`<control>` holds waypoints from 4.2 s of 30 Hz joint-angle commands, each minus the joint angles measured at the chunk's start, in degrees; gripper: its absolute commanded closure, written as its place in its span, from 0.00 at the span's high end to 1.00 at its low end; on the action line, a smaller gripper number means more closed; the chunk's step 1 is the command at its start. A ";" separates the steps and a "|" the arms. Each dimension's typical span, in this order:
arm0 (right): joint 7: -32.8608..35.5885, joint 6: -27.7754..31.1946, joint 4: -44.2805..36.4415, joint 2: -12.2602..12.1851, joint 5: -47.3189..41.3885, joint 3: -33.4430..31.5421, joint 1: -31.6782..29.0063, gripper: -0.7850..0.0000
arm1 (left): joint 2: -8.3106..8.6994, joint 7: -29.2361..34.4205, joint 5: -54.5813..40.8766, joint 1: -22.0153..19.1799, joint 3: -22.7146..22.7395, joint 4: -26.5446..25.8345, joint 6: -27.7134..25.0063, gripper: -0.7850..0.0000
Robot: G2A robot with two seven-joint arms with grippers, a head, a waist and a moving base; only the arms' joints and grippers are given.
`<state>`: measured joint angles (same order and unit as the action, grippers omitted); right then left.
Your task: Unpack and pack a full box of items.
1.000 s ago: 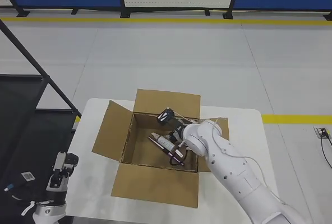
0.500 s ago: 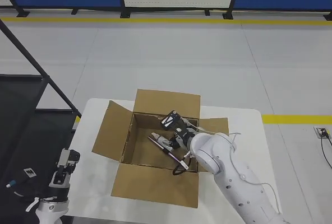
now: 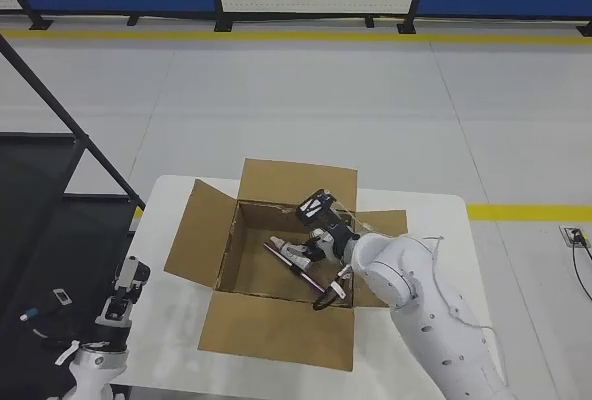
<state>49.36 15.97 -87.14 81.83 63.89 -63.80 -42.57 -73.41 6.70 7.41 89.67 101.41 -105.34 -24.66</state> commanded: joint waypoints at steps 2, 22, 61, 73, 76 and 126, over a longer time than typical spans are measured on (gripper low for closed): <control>-0.42 1.62 -4.10 -0.82 -4.71 -4.62 -3.28 1.00 | 0.16 1.87 2.78 -1.81 -1.10 0.28 1.11 1.00; 14.78 6.38 -9.60 -6.47 -36.09 -32.69 -16.45 1.00 | 0.92 13.91 8.85 -6.40 -9.86 -2.20 -1.35 1.00; 27.67 11.28 8.77 -11.75 -60.25 -20.12 -1.01 1.00 | 1.45 14.98 11.56 -11.94 -19.40 4.46 0.84 1.00; 19.90 16.25 22.45 -9.25 -65.28 -4.61 10.35 1.00 | 1.59 12.87 9.48 -10.98 -19.43 4.59 1.94 1.00; 17.03 17.66 27.02 -8.15 -64.95 -0.68 12.83 1.00 | 1.60 12.42 9.26 -11.04 -19.55 4.67 2.60 1.00; 4.88 21.04 31.62 -6.53 -53.22 7.46 19.66 1.00 | 5.52 29.38 -8.03 1.51 5.01 -0.12 -2.48 1.00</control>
<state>54.23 37.01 -55.51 75.30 10.67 -56.34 -22.91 -68.10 34.21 0.17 90.17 104.78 -106.37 -26.77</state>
